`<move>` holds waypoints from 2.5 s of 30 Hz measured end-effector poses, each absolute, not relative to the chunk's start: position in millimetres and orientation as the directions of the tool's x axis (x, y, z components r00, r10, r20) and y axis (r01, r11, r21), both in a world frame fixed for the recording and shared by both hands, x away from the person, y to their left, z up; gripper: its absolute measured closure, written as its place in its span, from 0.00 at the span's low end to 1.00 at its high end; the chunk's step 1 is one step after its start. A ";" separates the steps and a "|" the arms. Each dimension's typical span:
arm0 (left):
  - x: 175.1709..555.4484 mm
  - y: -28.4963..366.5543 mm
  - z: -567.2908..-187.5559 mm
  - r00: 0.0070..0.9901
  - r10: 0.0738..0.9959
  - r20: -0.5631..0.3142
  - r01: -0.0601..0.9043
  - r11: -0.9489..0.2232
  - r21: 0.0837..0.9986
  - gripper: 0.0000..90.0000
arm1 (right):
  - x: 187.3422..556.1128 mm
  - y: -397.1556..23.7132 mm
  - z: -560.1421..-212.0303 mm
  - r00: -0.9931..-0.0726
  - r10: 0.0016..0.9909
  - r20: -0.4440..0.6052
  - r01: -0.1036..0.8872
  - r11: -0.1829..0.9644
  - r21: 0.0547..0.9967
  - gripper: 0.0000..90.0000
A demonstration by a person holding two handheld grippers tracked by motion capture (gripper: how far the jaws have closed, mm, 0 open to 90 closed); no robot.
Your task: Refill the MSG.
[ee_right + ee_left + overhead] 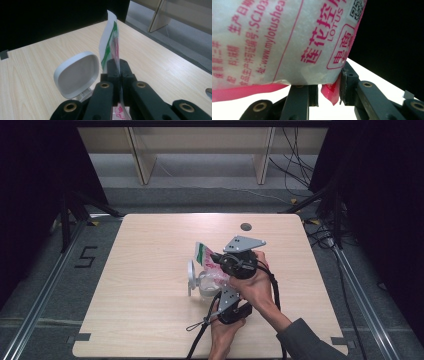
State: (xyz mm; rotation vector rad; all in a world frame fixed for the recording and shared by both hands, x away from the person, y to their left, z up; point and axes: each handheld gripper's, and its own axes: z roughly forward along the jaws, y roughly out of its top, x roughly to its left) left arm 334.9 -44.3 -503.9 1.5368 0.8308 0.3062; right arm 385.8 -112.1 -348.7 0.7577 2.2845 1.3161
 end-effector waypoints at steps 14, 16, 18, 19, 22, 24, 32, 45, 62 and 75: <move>335.0 -45.3 -505.0 0.699 0.661 -0.275 0.321 0.054 0.946 0.80 | 385.7 -114.0 -350.3 -0.775 0.629 -0.064 0.258 0.406 0.877 1.00; 334.8 -45.2 -504.8 0.699 0.661 -0.274 0.319 0.054 0.946 0.80 | 385.8 -114.0 -350.1 -0.773 0.632 -0.056 0.265 0.401 0.877 1.00; 334.5 -45.4 -504.3 0.698 0.661 -0.276 0.317 0.061 0.946 0.80 | 386.3 -114.8 -348.1 -0.782 0.621 -0.062 0.260 0.415 0.872 1.00; 334.5 -45.3 -504.2 0.699 0.658 -0.280 0.319 0.064 0.946 0.80 | 386.3 -114.8 -348.1 -0.782 0.621 -0.062 0.260 0.415 0.872 1.00; 333.7 -45.5 -503.7 0.695 0.661 -0.282 0.322 0.064 0.945 0.80 | 384.5 -111.8 -349.9 -0.781 0.620 -0.076 0.261 0.434 0.862 1.00; 333.7 -45.1 -503.5 0.701 0.657 -0.276 0.317 0.059 0.947 0.80 | 384.7 -113.4 -348.2 -0.772 0.634 -0.048 0.278 0.404 0.872 1.00; 333.0 -45.4 -502.6 0.702 0.656 -0.277 0.312 0.067 0.948 0.80 | 384.7 -112.8 -348.0 -0.774 0.631 -0.050 0.274 0.405 0.872 1.00; 332.7 -45.9 -501.8 0.707 0.651 -0.276 0.307 0.068 0.949 0.80 | 383.2 -110.1 -349.4 -0.779 0.625 -0.047 0.280 0.413 0.867 1.00; 332.8 -46.6 -501.5 0.714 0.638 -0.288 0.313 0.077 0.947 0.80 | 385.7 -110.6 -350.5 -0.776 0.627 -0.068 0.261 0.417 0.870 1.00; 332.3 -46.2 -501.1 0.720 0.639 -0.271 0.301 0.065 0.951 0.80 | 385.2 -111.0 -349.8 -0.777 0.628 -0.046 0.281 0.411 0.867 1.00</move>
